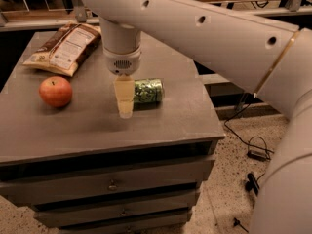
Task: Place green can upright
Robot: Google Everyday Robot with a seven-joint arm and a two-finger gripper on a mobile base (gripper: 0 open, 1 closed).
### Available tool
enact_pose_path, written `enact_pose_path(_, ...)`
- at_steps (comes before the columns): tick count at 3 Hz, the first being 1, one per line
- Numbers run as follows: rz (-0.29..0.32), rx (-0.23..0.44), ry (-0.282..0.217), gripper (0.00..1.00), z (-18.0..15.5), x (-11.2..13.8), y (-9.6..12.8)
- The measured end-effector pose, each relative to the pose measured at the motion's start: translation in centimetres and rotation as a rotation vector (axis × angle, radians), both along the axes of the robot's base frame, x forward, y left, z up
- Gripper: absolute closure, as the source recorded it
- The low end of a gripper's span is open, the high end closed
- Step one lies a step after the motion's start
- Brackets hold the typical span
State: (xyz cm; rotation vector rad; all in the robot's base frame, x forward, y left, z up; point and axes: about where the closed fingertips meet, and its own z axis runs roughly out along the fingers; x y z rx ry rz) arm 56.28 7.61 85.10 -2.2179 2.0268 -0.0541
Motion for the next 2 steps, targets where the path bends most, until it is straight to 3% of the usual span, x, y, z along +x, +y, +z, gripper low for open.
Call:
enact_pose_path(1, -0.018, 0.017, 0.012, 0.33, -0.63, -0.17, -0.32)
enact_pose_path(2, -0.002, 0.047, 0.025, 0.64, 0.12, -0.73, 0.07)
